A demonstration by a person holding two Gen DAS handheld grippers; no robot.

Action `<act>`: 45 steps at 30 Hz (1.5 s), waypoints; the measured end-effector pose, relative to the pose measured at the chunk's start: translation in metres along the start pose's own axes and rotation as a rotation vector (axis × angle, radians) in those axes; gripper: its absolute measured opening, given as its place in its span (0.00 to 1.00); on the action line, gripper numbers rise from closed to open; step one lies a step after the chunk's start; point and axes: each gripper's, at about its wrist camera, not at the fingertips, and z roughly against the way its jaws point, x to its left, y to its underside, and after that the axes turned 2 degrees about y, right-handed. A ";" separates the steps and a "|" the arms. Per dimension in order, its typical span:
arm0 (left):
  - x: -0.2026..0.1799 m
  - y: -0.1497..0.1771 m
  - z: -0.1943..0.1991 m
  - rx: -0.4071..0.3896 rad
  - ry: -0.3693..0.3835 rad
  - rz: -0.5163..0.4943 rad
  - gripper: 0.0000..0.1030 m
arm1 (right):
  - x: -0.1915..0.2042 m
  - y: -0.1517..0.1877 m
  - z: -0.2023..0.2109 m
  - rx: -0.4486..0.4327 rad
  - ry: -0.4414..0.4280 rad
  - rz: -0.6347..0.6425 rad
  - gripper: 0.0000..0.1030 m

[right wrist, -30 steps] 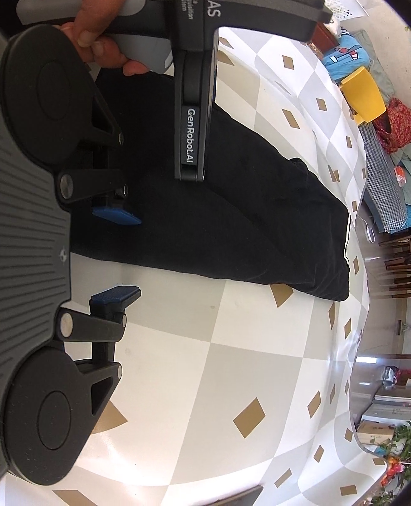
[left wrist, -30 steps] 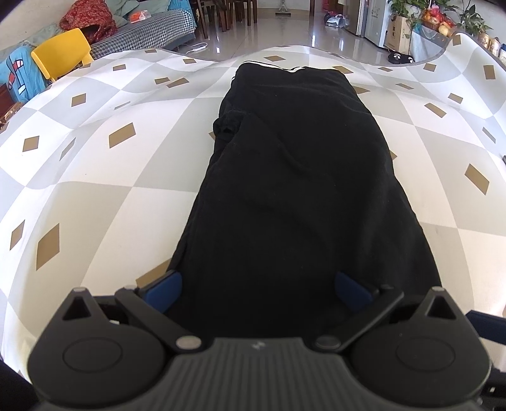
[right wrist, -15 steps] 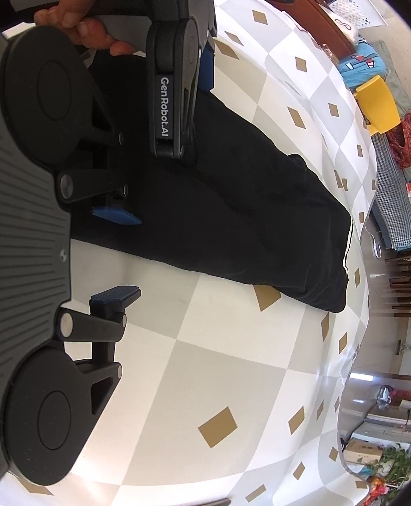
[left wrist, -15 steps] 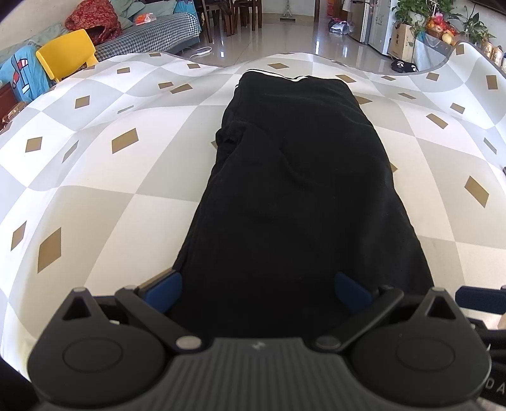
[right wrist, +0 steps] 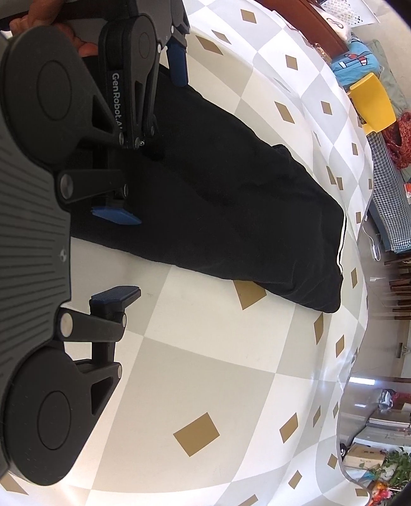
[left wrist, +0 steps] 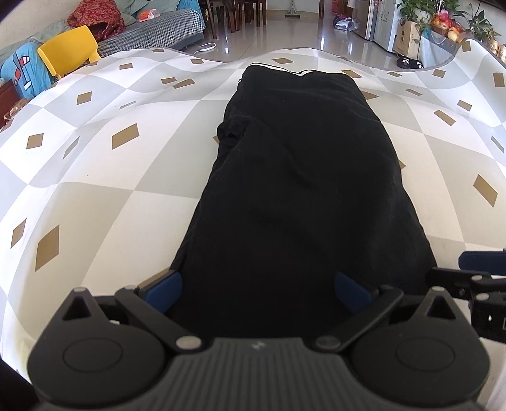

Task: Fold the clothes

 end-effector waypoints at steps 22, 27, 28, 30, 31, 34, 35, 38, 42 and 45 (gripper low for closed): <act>0.002 0.001 -0.003 0.003 0.004 0.012 1.00 | -0.007 -0.031 -0.019 -0.065 -0.023 -0.110 0.40; 0.002 0.002 -0.003 0.001 0.006 0.013 1.00 | -0.002 -0.034 -0.023 -0.065 -0.030 -0.108 0.41; 0.002 0.002 -0.003 0.001 0.006 0.013 1.00 | 0.000 -0.035 -0.023 -0.069 -0.029 -0.105 0.41; 0.002 0.002 -0.003 0.000 0.006 0.013 1.00 | 0.002 -0.037 -0.024 -0.081 -0.024 -0.094 0.41; 0.002 0.002 -0.003 -0.001 0.006 0.013 1.00 | 0.004 -0.038 -0.025 -0.087 -0.024 -0.090 0.41; 0.002 0.002 -0.003 -0.003 0.006 0.012 1.00 | 0.007 -0.044 -0.027 -0.105 -0.041 -0.095 0.41; 0.002 0.002 -0.003 -0.003 0.007 0.012 1.00 | 0.009 -0.046 -0.029 -0.110 -0.047 -0.097 0.41; 0.002 0.002 -0.003 -0.005 0.009 0.011 1.00 | 0.013 -0.053 -0.035 -0.113 -0.060 -0.100 0.41; 0.003 0.002 -0.004 -0.007 0.012 0.009 1.00 | 0.018 -0.061 -0.043 -0.116 -0.061 -0.100 0.41; 0.003 0.002 -0.004 -0.008 0.013 0.006 1.00 | 0.021 -0.065 -0.048 -0.124 -0.053 -0.100 0.41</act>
